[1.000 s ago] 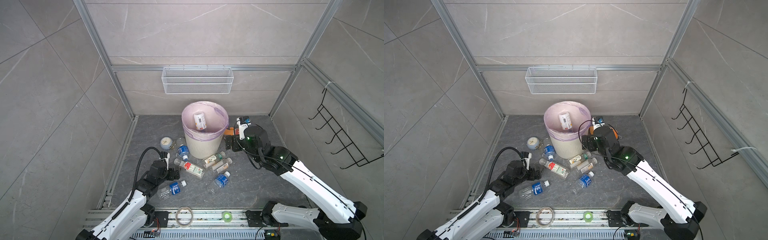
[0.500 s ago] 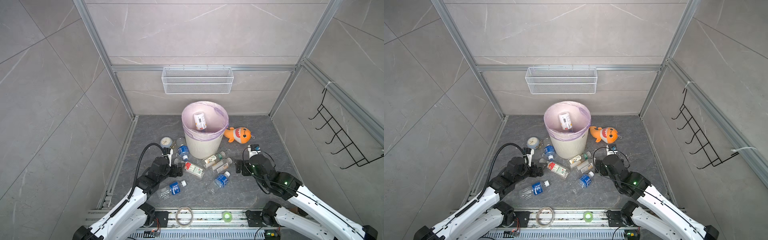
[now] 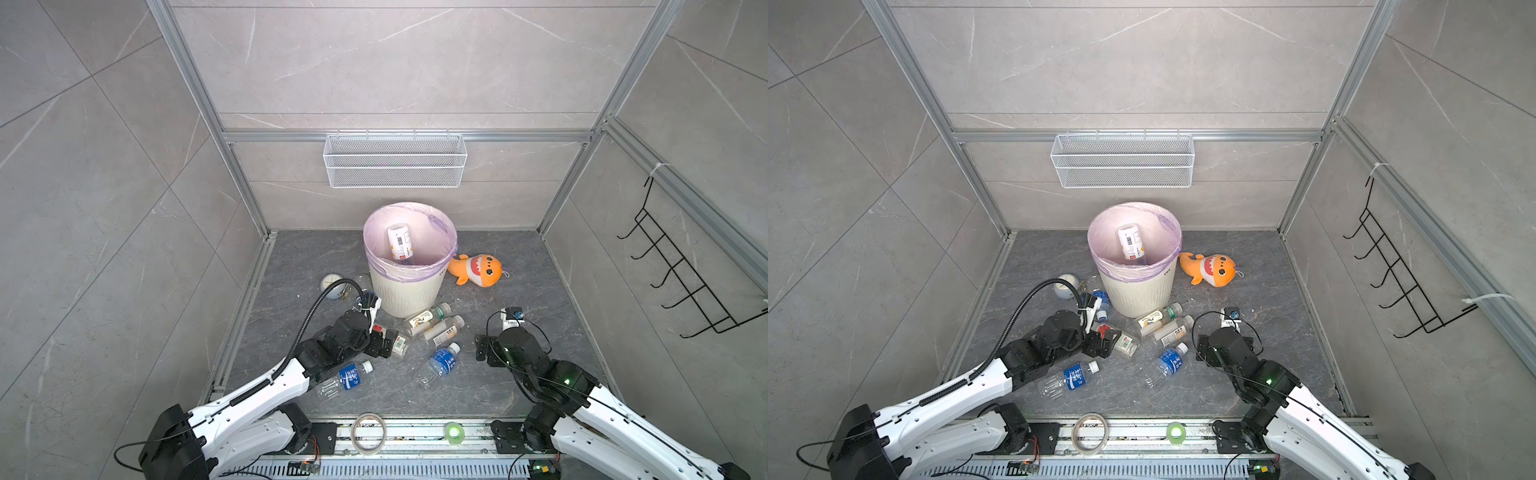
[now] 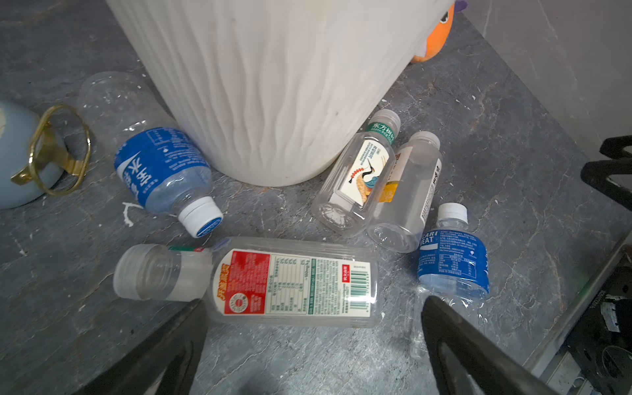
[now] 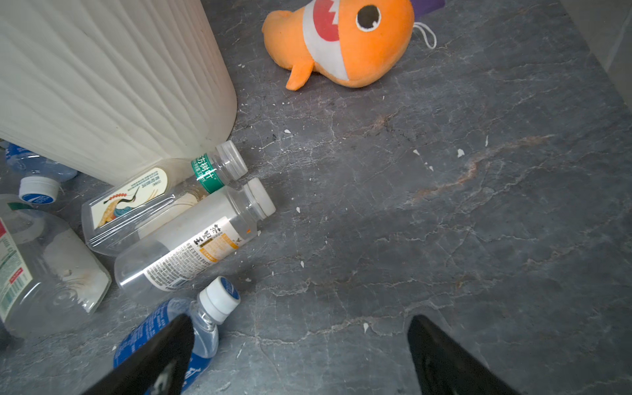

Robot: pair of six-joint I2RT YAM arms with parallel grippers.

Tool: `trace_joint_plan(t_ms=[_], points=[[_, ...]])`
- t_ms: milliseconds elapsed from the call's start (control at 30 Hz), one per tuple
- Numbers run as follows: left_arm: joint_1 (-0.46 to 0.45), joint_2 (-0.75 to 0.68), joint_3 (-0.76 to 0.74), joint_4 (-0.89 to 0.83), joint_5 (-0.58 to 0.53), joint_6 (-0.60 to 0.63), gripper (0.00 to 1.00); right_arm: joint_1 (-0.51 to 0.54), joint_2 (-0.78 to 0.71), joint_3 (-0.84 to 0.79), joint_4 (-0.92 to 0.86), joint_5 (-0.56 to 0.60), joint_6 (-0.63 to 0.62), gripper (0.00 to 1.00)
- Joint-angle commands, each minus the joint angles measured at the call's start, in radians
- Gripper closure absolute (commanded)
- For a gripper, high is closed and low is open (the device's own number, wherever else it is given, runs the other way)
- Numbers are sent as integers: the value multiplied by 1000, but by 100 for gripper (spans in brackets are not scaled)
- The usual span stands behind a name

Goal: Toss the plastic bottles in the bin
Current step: 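Lower the right gripper beside the bin while the left gripper reaches toward the bottles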

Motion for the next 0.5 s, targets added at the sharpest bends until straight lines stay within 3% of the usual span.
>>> trace_joint_plan(t_ms=[0,467], points=[[-52,45,56,23,-59,38,0,-13,29,-24,63,2,5,0],[-211,252,156,90,-94,42,0,-153,52,-64,174,-206,-63,0]])
